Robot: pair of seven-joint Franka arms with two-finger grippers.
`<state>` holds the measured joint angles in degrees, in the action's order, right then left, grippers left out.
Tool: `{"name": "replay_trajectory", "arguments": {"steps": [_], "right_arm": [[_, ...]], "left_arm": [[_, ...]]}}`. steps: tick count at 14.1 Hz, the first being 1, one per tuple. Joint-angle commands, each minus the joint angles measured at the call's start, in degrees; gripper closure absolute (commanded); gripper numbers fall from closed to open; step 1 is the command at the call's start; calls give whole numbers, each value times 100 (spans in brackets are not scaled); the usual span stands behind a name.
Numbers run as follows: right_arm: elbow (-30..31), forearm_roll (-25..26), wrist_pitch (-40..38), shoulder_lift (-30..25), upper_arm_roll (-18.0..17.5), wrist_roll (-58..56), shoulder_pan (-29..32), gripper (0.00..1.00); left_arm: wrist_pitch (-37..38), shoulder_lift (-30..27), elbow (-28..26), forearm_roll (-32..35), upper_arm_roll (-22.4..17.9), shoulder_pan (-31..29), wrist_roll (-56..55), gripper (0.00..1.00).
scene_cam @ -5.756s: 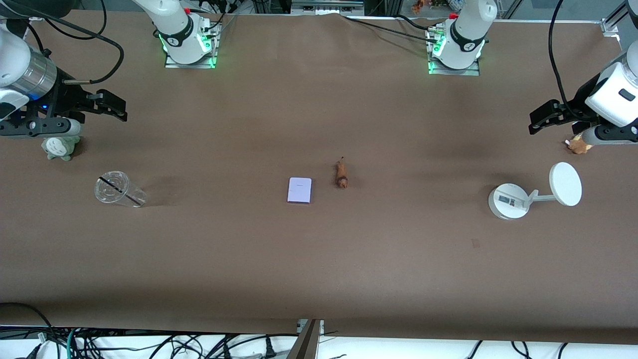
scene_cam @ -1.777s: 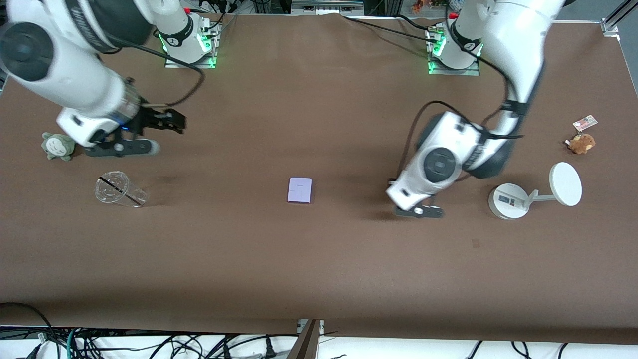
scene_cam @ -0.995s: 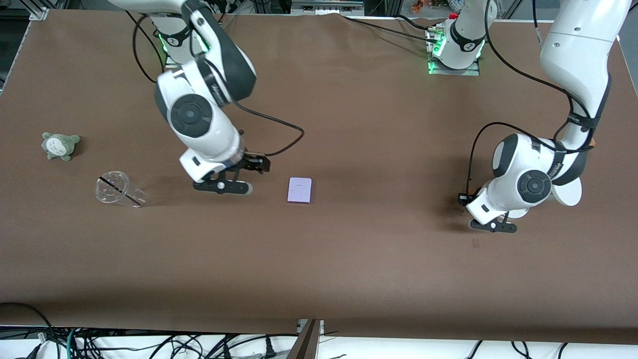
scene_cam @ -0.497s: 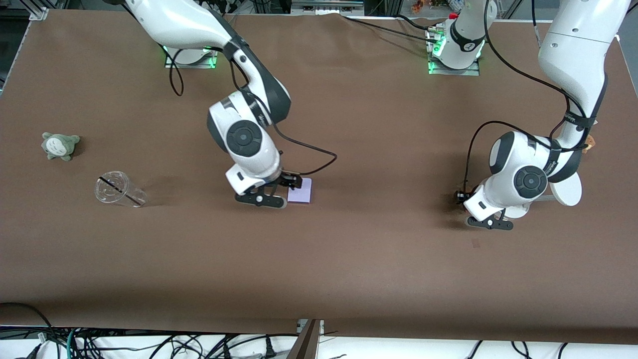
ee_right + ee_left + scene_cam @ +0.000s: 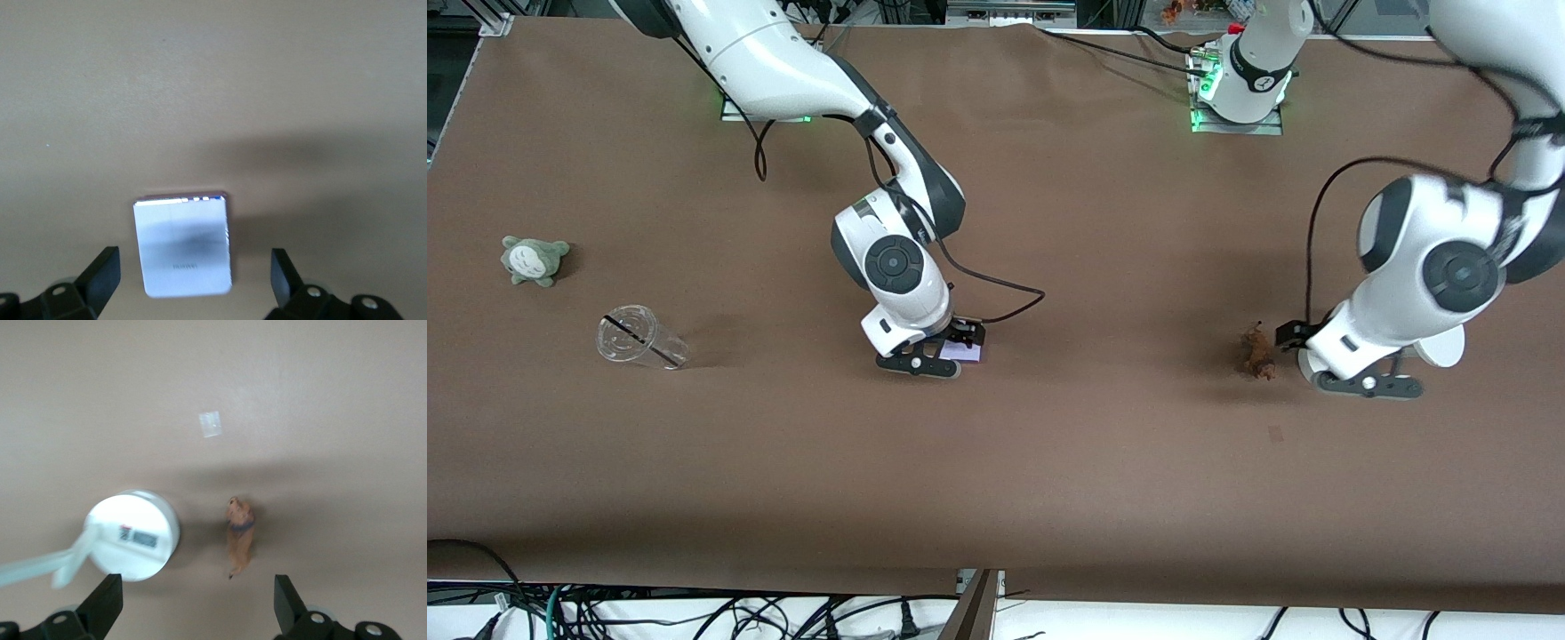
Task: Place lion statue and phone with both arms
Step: 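Set the lion beside the mirror while the right gripper grasps the phone, then carry the phone toward the cup while the left gripper returns to rest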
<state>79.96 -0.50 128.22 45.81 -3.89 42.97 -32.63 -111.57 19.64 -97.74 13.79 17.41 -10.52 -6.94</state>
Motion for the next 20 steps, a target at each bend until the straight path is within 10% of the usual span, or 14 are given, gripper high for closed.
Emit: {"name": "replay_trajectory", "arguments": {"steps": [1,7,12,15,20], "right_arm": [[-200,59,299,314,64,53,-147,0],[-208,278,634,595,55,53,-217,0],[-367,287,660,823,55,106,-297,2],[-393,278,643,807,64,45,-270,60],[-411,235,-85,325,64,-271,-51,63]], "left_arm": [[844,-293,648,-95,87,-38,96,0],[2147,-320,2328,-711,52,-64,34,0],[2700,-566,2409,-684,25,-178,96,0],[2860,-654,2400,-711,17,-187,306,0],[2912,-706,2330,-728,16,-222,773,0]]}}
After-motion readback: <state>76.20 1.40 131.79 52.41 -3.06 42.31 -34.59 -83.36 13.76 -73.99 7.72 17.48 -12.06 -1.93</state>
